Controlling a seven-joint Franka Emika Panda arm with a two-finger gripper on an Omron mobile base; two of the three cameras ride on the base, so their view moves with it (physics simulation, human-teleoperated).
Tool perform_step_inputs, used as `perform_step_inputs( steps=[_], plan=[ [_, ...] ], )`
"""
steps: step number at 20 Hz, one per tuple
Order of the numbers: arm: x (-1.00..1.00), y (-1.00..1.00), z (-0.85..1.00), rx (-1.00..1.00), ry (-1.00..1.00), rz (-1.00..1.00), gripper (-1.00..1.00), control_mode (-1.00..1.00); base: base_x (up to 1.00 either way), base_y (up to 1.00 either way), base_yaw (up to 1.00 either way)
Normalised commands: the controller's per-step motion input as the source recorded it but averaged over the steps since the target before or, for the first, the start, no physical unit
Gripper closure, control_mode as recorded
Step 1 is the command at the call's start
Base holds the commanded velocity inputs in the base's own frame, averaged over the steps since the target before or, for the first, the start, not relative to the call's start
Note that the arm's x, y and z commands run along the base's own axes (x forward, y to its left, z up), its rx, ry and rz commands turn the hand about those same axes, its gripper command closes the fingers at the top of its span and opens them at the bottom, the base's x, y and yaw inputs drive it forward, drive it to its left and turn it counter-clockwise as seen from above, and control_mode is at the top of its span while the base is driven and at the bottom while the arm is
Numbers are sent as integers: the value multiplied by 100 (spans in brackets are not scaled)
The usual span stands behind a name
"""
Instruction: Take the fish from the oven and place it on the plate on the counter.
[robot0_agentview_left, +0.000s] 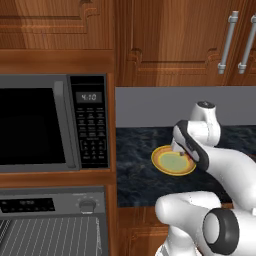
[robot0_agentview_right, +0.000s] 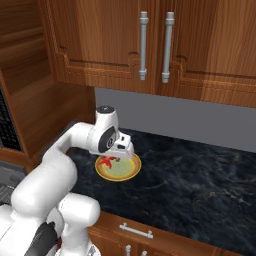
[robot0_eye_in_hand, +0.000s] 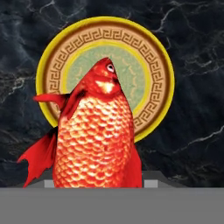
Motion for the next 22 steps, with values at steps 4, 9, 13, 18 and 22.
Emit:
perform_step_inputs(
  steps=[4, 9, 13, 18, 22],
  plan=[
    [43, 0, -9, 0, 15, 0, 100, -100, 0, 0, 0],
    [44, 0, -20, 1, 16, 0, 100, -100, 0, 0, 0],
    [35, 0, -41, 3, 8, 0, 100, -100, 0, 0, 0],
    [16, 0, -57, 2, 0, 0, 100, -100, 0, 0, 0],
    [5, 0, -53, 2, 0, 0, 100, -100, 0, 0, 0]
  ],
)
